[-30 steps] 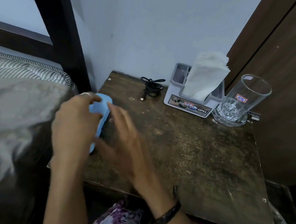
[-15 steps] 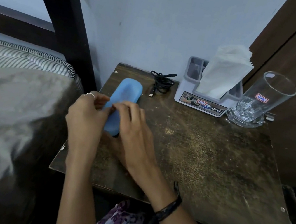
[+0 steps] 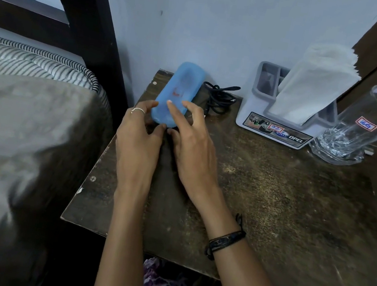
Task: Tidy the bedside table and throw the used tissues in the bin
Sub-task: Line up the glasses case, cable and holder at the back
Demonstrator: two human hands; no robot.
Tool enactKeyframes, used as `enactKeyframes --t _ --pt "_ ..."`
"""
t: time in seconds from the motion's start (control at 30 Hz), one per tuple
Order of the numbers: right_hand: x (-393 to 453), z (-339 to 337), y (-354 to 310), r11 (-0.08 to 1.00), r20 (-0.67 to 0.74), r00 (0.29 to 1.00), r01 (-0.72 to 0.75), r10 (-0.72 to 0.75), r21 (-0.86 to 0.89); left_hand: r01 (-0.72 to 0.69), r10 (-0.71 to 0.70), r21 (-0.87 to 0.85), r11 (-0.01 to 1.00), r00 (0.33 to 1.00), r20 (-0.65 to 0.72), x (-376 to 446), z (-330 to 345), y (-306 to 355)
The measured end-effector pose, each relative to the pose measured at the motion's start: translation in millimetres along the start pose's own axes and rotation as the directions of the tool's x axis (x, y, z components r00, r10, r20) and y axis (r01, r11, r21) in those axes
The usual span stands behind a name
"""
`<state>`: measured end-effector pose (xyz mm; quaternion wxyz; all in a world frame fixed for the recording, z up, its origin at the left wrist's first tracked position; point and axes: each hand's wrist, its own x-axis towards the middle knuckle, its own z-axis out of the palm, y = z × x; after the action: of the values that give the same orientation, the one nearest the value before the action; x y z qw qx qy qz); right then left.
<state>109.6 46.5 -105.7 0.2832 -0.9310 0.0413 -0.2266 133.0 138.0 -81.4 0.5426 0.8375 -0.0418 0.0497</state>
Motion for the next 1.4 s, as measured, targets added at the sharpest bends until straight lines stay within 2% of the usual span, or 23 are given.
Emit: enactKeyframes --t 0.1,0.2,0.3,0.47,0.53,0.6,0.7,0.8,0.93,1.0,1.07,1.1,1.17,1.23,1.4 --pt "2 1 4 1.000 0.045 0.999 -0.019 0.019 0.008 -0.002 0.002 0.013 1.000 1.000 -0.008 2 4 1" --pt "3 -1 6 0.998 0.146 0.988 -0.054 0.050 0.022 -0.007 0.007 0.038 0.999 1.000 -0.008 2 6 2" --pt "3 -6 9 0.999 0.229 0.973 -0.025 0.029 -0.021 -0.019 0.018 0.092 0.996 1.000 0.011 2 9 1" --pt "2 -12 14 1.000 0.269 0.963 0.007 0.001 -0.029 -0.058 0.054 0.156 0.986 0.998 0.033 3 10 -2" --pt "0 -14 14 0.999 0.224 0.974 0.025 -0.030 0.021 -0.099 0.102 0.174 0.980 0.995 -0.009 0 11 1" --pt "0 -19 15 0.997 0.122 0.992 0.029 -0.038 0.077 -0.127 0.146 0.198 0.972 0.986 -0.084 -2 13 9" --pt "2 -37 16 0.994 -0.195 0.980 -0.015 0.037 0.112 -0.186 0.207 0.156 0.970 0.969 -0.135 -8 23 26" --pt "2 -62 24 0.997 -0.529 0.846 -0.024 0.061 0.077 -0.191 0.190 -0.004 0.982 0.981 -0.047 -18 41 42" --pt "-6 -86 52 0.982 -0.731 0.656 -0.151 0.187 0.115 -0.140 0.166 -0.135 0.981 0.965 0.205 -27 74 52" --pt "-12 -93 69 0.953 -0.764 0.574 -0.232 0.295 0.194 -0.100 0.147 -0.168 0.981 0.943 0.299 -29 89 55" --pt "-15 -96 82 0.923 -0.761 0.532 -0.297 0.372 0.244 -0.064 0.130 -0.187 0.980 0.921 0.368 -28 104 55" --pt "-17 -97 86 0.912 -0.744 0.538 -0.322 0.396 0.253 -0.043 0.123 -0.202 0.978 0.906 0.404 -28 110 55" --pt "-20 -98 92 0.892 -0.667 0.596 -0.355 0.447 0.281 0.014 0.117 -0.280 0.960 0.887 0.447 -28 118 56" --pt "-21 -96 93 0.858 -0.556 0.654 -0.373 0.513 0.353 0.048 0.097 -0.315 0.948 0.897 0.430 -26 123 53" --pt "-23 -95 88 0.811 -0.494 0.652 -0.374 0.575 0.450 0.039 0.073 -0.297 0.954 0.931 0.357 -22 117 52"
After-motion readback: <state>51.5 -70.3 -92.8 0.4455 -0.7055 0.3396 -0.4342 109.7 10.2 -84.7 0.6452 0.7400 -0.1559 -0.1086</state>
